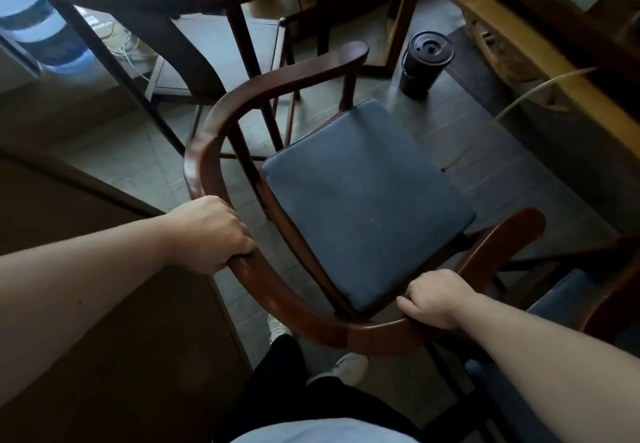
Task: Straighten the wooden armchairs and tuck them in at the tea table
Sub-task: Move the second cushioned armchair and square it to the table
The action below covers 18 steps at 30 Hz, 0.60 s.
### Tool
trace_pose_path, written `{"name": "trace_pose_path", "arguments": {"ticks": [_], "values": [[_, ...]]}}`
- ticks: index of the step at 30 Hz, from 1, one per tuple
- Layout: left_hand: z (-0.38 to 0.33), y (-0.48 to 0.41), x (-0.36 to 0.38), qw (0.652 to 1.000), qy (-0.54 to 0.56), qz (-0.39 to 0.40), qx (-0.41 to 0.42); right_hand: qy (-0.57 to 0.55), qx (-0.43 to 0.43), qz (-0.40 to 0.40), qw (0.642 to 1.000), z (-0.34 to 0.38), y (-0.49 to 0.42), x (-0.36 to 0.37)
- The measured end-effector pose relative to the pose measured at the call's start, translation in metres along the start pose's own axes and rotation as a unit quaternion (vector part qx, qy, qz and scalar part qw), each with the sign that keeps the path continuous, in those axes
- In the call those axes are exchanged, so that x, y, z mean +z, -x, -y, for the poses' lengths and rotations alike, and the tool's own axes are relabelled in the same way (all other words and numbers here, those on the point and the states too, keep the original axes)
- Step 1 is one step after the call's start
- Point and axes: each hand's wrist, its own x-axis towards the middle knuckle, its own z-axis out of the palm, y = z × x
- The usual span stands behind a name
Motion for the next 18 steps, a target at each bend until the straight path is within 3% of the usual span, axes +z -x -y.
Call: {"name": "trace_pose_path", "arguments": {"ticks": [8,18], "values": [[-0.039,-0.034,-0.009,1.000,0.000,-0.005,-0.015,0.031,0.013,-0.018,0.999,-0.048,0.024,0.016],[-0.055,-0.082,-0.044,0.999,-0.033,0.004,-0.017,-0.013,0.056,0.027,0.998,-0.079,0.061,0.045]]}}
